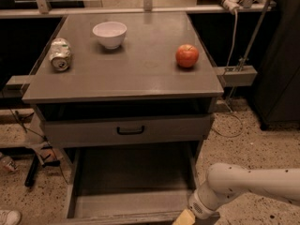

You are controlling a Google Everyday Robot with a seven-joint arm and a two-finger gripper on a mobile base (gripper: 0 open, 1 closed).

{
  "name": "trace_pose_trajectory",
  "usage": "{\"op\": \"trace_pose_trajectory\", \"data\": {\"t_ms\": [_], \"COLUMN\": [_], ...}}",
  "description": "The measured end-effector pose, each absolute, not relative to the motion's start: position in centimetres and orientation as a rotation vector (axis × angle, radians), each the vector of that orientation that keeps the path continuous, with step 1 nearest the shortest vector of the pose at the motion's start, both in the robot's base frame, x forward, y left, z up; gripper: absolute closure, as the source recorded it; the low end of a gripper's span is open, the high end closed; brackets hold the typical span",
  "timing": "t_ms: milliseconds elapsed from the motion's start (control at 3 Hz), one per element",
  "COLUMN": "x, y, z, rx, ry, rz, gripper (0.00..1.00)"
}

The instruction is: Open middle drawer

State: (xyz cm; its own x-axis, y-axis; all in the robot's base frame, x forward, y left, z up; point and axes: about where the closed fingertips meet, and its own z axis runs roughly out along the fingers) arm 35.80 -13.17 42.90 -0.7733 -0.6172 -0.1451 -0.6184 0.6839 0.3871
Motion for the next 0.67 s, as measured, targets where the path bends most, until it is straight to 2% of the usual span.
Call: {"op": "trace_pose_trajectory", "data": {"t_ms": [333, 667], "x": [32.65, 32.92], "y": [-14.19, -14.05], "z": [44.19, 44.29], "rx": [-0.861, -0.86], "ry": [2.887, 2.887], "rz": [0.667, 0.667], "gripper": [0.0, 0.0]}}
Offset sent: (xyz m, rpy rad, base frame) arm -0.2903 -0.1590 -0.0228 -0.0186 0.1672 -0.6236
